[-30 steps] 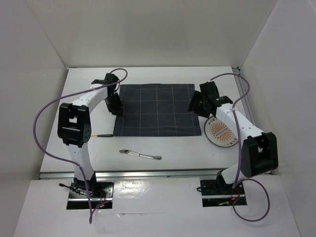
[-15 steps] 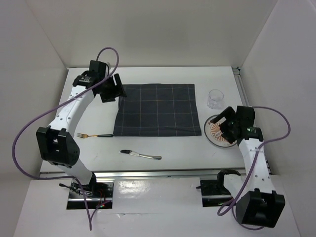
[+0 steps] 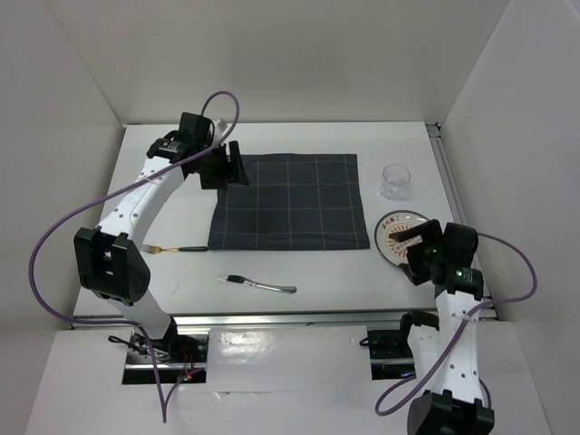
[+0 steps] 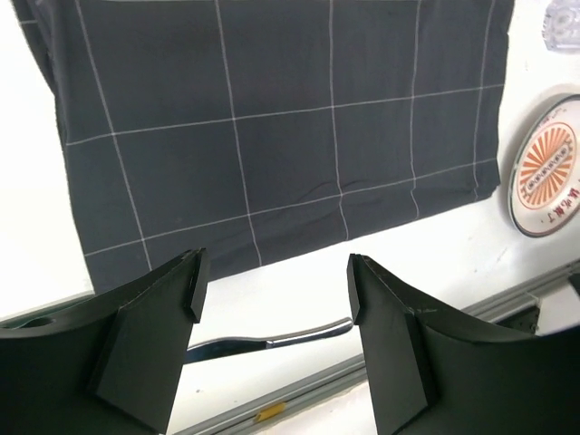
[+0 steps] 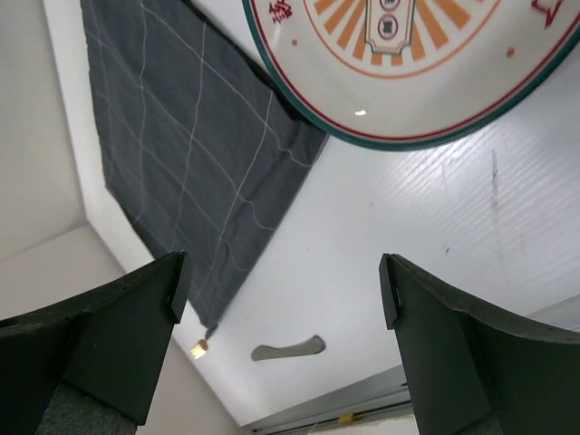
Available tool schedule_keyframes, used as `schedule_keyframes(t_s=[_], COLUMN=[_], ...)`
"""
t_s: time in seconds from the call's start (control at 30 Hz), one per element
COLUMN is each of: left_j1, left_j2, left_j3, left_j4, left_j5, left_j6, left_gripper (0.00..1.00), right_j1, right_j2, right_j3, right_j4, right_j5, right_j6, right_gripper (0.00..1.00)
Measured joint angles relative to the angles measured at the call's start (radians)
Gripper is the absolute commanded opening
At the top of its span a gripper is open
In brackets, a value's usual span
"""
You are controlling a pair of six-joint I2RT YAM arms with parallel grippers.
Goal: Set the dinner table for one person
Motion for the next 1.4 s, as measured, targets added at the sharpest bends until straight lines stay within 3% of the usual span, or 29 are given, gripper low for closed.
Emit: schedule_keyframes(t_s=[0.3, 0.73, 1.0, 1.13, 1.4], left_j1=[0.002, 0.002, 0.001, -0.001, -0.002], left_j2=[0.0, 0.012, 0.046, 0.046, 0.047], left_j3=[-0.024, -0.024, -0.023, -0.017, 0.005], left_j4=[-0.005, -0.02, -0.037, -0.042, -0.063], left_j5=[0.047, 0.046, 0.046, 0.045, 0.023], left_j6=[0.002, 0.001, 0.001, 0.001, 0.001], left_gripper=[0.79, 0.78, 0.78, 0.78, 0.78], right_j1=[0.0, -0.001, -0.001, -0.001, -0.001], right_j2=[-0.159, 0.014, 0.076, 0.121, 0.23], right_j3=[-0.097, -0.142, -0.254, -0.301, -0.34], right_j4=[-0.035, -0.003, 0.17, 0.271, 0.469], right_j5=[-0.016, 0.071, 0.082, 0.081, 0.092], right_j6=[0.158, 0.264, 0.319, 0.343, 0.368], right_gripper=[0.94, 0.9, 0.76, 0.76, 0.66])
